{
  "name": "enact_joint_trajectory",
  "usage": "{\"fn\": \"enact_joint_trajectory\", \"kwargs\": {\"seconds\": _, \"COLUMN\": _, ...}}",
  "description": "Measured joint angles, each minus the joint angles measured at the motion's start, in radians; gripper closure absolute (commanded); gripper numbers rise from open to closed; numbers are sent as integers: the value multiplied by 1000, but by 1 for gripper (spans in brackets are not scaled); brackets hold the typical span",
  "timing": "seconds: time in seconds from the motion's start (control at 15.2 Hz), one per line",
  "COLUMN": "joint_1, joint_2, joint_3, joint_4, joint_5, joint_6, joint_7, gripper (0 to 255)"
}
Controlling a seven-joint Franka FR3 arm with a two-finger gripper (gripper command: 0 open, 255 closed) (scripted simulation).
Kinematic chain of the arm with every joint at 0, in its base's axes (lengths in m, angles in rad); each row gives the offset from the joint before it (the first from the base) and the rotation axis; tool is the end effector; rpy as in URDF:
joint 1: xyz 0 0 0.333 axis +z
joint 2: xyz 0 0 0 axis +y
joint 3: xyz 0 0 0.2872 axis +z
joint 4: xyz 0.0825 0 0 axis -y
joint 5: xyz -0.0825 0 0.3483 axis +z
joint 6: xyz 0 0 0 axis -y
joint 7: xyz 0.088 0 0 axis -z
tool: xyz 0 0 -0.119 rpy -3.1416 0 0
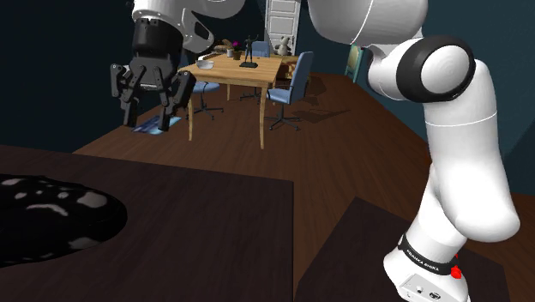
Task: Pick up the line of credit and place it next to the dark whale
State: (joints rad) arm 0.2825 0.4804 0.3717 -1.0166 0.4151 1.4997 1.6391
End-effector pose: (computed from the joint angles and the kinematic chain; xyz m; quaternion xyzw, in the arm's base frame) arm 0.5071 0.3711 0.5724 -0.8430 0.4547 0.2520 0.1382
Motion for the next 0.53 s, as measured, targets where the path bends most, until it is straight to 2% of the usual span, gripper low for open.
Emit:
{"fn": "enact_joint_trajectory", "kwargs": {"seconds": 0.13, "joint_1": 49, "joint_2": 60, "joint_3": 6, "joint_4": 92, "joint_5": -23, "joint_6": -10, "joint_7": 48, "gripper": 255}}
{"fn": "enact_joint_trajectory", "kwargs": {"seconds": 0.2, "joint_1": 88, "joint_2": 123, "joint_3": 8, "joint_4": 197, "joint_5": -45, "joint_6": -36, "joint_7": 83, "gripper": 255}}
{"fn": "enact_joint_trajectory", "kwargs": {"seconds": 0.33, "joint_1": 105, "joint_2": 144, "joint_3": 7, "joint_4": 206, "joint_5": -52, "joint_6": -19, "joint_7": 91, "gripper": 255}}
{"fn": "enact_joint_trajectory", "kwargs": {"seconds": 0.53, "joint_1": 96, "joint_2": 115, "joint_3": 6, "joint_4": 116, "joint_5": -44, "joint_6": 37, "joint_7": 67, "gripper": 255}}
